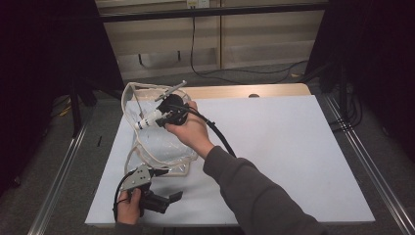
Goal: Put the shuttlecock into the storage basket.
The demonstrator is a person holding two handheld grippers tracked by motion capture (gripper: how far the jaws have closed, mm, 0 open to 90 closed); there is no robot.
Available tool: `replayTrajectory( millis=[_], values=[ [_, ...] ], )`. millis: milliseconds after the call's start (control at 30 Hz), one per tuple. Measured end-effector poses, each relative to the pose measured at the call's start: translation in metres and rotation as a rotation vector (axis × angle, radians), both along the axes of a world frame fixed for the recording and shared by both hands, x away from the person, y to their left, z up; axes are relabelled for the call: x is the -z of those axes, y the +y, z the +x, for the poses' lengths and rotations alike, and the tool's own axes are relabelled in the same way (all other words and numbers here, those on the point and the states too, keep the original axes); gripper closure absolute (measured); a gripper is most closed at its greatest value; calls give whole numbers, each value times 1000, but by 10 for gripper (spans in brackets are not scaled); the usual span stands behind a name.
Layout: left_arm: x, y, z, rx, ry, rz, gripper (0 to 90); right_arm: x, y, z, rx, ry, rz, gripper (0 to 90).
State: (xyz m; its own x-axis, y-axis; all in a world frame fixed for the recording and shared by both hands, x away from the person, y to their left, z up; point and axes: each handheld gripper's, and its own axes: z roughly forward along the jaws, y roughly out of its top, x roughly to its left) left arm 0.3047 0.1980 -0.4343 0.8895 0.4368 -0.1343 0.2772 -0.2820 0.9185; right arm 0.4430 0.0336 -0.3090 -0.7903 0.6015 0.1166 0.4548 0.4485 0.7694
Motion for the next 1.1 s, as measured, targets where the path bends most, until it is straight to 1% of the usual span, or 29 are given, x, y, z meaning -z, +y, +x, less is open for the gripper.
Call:
replayTrajectory(
  millis=[33,200,367,400,433,467,567,633,667,700,767,833,933,967,1100],
  values=[
    [0,0,0,2,-4,7,26,0,1,0,3,0,-8,883],
    [0,0,0,0,-2,-1,25,4,6,3,17,-3,-28,882],
    [0,0,0,1,-1,-1,25,7,11,6,35,2,-30,883],
    [0,0,0,3,-6,5,25,7,12,6,35,-1,-38,883],
    [0,0,0,5,-2,-2,25,7,13,7,34,-6,-40,883],
    [0,0,0,7,-5,4,25,7,14,7,33,-10,-43,882],
    [0,0,0,4,-3,-3,25,7,15,9,48,1,-39,883],
    [0,1,0,4,-3,-4,26,8,17,9,54,-1,-37,883],
    [0,1,0,5,-5,2,25,8,17,10,50,-6,-39,883],
    [0,0,0,4,0,-1,25,8,19,10,53,-6,-40,883],
    [0,0,1,12,-6,12,25,9,20,10,48,-9,-41,883],
    [0,-1,0,11,-1,5,25,9,21,11,50,-11,-44,883],
    [0,0,1,12,-5,12,25,12,22,14,55,-10,-45,882],
    [0,0,1,10,-4,6,25,13,22,14,62,-8,-47,882],
    [1,-1,0,12,1,5,25,17,23,16,64,3,-46,882]
  ],
)
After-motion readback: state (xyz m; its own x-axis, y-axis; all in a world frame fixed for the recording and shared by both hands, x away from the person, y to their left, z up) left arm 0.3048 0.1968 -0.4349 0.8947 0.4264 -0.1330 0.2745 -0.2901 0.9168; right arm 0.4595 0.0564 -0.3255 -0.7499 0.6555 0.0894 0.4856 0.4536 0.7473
